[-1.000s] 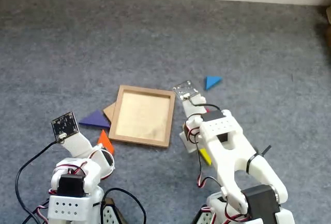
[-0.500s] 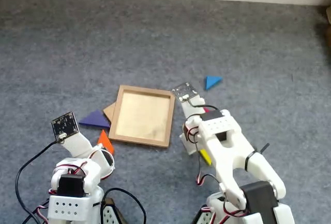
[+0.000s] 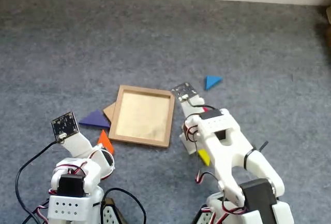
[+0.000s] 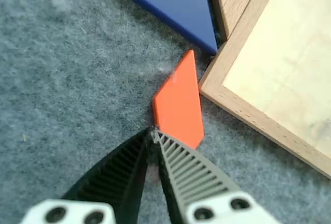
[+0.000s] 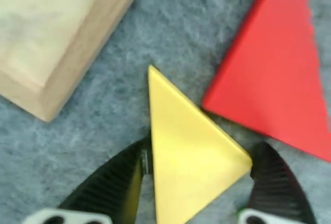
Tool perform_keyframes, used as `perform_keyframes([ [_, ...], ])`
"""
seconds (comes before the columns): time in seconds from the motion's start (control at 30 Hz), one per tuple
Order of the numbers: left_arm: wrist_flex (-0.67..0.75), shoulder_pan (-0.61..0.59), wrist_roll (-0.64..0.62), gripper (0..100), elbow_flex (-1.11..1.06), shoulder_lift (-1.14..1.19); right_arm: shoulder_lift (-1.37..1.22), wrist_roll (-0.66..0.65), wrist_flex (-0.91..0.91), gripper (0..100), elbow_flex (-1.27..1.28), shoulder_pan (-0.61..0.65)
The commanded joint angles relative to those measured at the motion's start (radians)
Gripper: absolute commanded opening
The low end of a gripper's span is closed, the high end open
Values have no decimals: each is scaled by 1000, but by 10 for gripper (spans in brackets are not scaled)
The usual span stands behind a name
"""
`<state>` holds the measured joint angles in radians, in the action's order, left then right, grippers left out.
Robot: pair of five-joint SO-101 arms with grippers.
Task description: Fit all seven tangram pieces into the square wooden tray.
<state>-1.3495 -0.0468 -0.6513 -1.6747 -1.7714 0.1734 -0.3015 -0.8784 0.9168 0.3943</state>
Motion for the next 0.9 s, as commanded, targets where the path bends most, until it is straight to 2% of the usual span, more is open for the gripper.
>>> perform_keyframes([
  [0.0, -35, 19, 2, 6, -22, -54, 36, -2, 4, 221, 13, 8],
  [0.2, -35, 19, 2, 6, -22, -54, 116, -2, -94, 217, 2, 8],
  [0.6, -35, 19, 2, 6, -22, -54, 512, -2, -272, 217, -1, 15],
  [0.87, -35, 19, 2, 6, -22, -54, 550, 189, -246, 217, -90, 177],
])
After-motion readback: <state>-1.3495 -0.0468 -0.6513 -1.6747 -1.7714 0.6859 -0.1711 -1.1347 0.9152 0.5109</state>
